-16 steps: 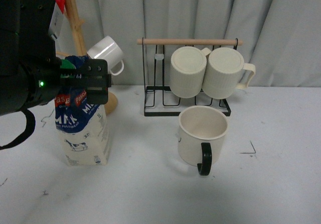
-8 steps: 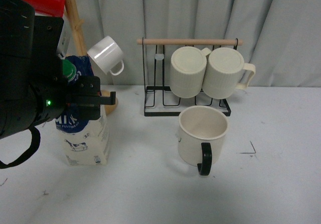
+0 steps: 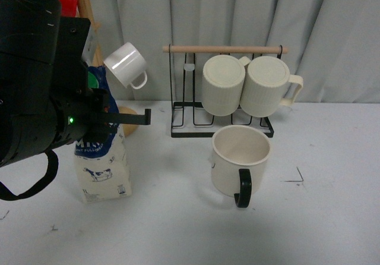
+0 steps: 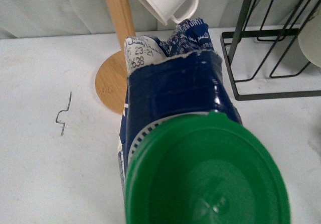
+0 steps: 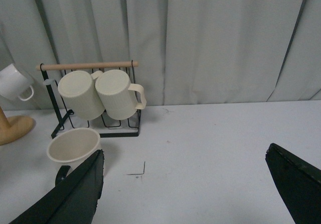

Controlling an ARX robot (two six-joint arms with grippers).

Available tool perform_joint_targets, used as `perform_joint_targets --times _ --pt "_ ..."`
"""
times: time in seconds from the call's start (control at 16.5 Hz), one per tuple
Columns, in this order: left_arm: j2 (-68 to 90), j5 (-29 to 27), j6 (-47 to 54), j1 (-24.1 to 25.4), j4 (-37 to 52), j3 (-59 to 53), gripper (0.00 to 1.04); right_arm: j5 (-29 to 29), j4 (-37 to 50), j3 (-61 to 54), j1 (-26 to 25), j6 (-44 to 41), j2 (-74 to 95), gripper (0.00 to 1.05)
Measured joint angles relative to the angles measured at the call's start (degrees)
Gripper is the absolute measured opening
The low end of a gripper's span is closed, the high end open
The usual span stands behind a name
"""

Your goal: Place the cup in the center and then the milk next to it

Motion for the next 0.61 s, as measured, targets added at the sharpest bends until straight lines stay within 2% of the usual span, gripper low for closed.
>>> perform_joint_targets --times 0.61 --pt "1.7 -2.56 -0.22 -7.98 2.23 3.98 0.02 0.0 0.0 0.0 0.0 0.0 0.0 0.98"
